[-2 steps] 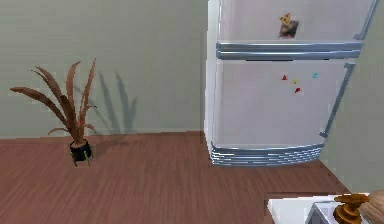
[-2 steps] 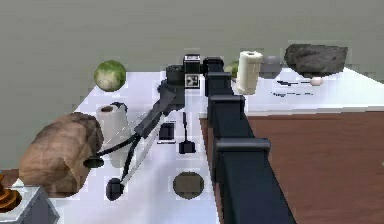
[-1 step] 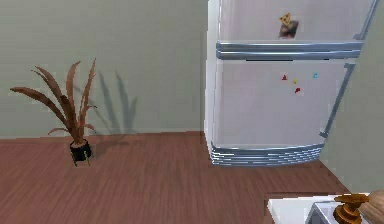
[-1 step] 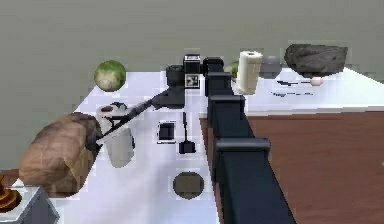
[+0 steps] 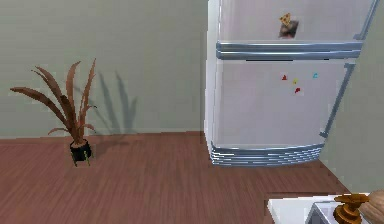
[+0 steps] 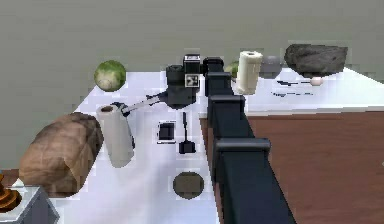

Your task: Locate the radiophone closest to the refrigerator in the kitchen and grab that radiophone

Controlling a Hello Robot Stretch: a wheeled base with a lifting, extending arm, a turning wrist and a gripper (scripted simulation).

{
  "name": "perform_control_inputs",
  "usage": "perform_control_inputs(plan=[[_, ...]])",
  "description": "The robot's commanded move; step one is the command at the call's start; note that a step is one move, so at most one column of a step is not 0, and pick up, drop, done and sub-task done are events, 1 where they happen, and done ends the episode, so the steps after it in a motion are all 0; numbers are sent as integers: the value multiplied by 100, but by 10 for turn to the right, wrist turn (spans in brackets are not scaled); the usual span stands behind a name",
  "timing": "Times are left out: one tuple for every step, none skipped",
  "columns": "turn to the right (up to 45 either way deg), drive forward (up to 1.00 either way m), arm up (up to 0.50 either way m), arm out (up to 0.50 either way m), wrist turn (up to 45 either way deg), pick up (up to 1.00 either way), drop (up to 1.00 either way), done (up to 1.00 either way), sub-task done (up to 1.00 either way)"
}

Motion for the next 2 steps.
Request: perform_control_inputs(plan=[[0,0,0,0,210,0,0,0,0],[0,0,-16,0,0,0,0,0,0]])
